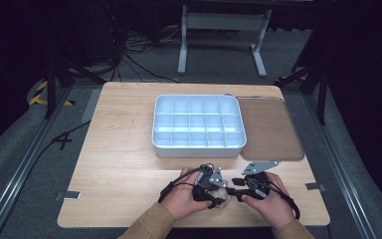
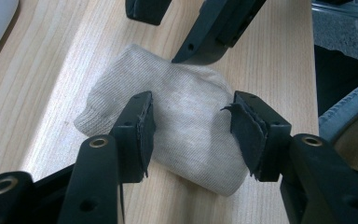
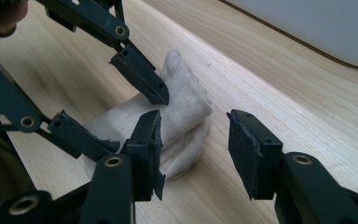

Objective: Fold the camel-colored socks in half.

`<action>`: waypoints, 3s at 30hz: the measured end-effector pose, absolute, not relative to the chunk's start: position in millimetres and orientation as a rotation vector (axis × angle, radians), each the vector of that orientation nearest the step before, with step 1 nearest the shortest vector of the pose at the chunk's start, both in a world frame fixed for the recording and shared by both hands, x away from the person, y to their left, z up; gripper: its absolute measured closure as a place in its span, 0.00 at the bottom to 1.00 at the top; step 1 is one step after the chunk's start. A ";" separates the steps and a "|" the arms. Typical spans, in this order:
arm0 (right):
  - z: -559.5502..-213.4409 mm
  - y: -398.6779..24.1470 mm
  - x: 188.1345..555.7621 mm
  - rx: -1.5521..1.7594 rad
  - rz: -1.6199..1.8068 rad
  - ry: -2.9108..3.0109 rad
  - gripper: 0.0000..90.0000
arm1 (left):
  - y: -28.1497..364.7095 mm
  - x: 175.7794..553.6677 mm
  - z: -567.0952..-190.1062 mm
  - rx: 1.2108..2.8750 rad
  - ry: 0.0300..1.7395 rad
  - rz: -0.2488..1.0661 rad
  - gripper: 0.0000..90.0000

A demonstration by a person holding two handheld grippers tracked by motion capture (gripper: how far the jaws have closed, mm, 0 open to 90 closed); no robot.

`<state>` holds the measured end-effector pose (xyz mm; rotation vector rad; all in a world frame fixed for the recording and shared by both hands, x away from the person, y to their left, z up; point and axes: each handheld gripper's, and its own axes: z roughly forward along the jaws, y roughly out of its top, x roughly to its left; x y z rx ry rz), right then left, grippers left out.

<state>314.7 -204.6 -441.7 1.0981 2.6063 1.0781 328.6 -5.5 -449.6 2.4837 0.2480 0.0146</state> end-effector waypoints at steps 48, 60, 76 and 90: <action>-470.2 -200.9 327.4 1.289 1.273 2.737 0.76 | 2.6 323.7 -441.5 2.472 0.372 -0.021 0.45; -459.5 -194.0 319.4 1.178 1.184 2.725 0.82 | 17.0 328.0 -430.5 2.457 0.421 -0.011 0.46; -433.1 -198.6 312.0 1.112 1.175 2.659 0.82 | 32.8 334.8 -426.4 2.447 0.532 -0.005 0.46; -414.6 -211.6 311.4 1.103 1.191 2.595 0.82 | 44.9 338.2 -423.4 2.441 0.562 -0.005 0.45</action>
